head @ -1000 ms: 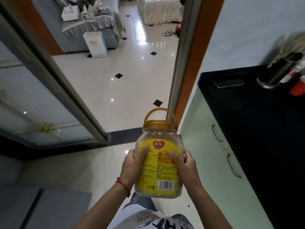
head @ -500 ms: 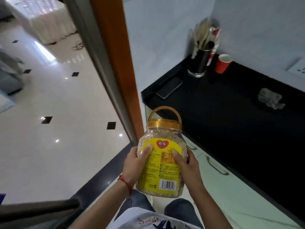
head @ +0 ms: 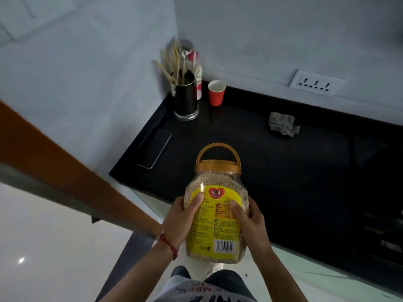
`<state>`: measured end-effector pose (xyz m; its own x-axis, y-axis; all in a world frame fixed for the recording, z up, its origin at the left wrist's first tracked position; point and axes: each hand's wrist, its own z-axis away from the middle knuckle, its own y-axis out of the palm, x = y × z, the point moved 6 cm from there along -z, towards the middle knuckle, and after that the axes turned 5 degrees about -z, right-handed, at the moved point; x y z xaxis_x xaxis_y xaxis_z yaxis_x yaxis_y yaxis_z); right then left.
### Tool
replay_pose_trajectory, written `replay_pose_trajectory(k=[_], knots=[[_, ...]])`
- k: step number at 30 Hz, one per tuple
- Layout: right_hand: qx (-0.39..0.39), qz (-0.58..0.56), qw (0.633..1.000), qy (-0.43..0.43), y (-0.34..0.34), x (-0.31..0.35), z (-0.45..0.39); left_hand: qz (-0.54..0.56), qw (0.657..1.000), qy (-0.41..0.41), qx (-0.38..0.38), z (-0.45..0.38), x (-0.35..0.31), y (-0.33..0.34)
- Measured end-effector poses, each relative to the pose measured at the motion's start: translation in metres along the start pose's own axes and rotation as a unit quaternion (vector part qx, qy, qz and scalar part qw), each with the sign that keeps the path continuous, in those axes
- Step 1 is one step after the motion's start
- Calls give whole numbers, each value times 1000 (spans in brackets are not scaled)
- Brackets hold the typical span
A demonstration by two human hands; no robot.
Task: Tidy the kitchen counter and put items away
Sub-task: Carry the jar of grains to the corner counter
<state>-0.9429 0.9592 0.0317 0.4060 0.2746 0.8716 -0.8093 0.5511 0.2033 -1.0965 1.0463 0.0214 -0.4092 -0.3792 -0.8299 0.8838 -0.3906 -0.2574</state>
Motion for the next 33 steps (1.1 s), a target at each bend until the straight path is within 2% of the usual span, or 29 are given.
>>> replay_pose_trajectory(k=[8,14,22,29,33], knots=[[15,-18,1000,-2,-10,37,-59,20,1000,-4,7,-55,-42,22],[38,-10,999,-10,-4,54,-98,-9,997,22,72,-100,-69,17],[66,62,994,-53,11,87,-162,-49,986,78,139,-175,-112,6],[58,166,981,-78,18,108,-205,-39,969,136,202,-222,-135,4],[41,209,973,-90,19,108,-221,-36,966,153,207,-239,-135,5]])
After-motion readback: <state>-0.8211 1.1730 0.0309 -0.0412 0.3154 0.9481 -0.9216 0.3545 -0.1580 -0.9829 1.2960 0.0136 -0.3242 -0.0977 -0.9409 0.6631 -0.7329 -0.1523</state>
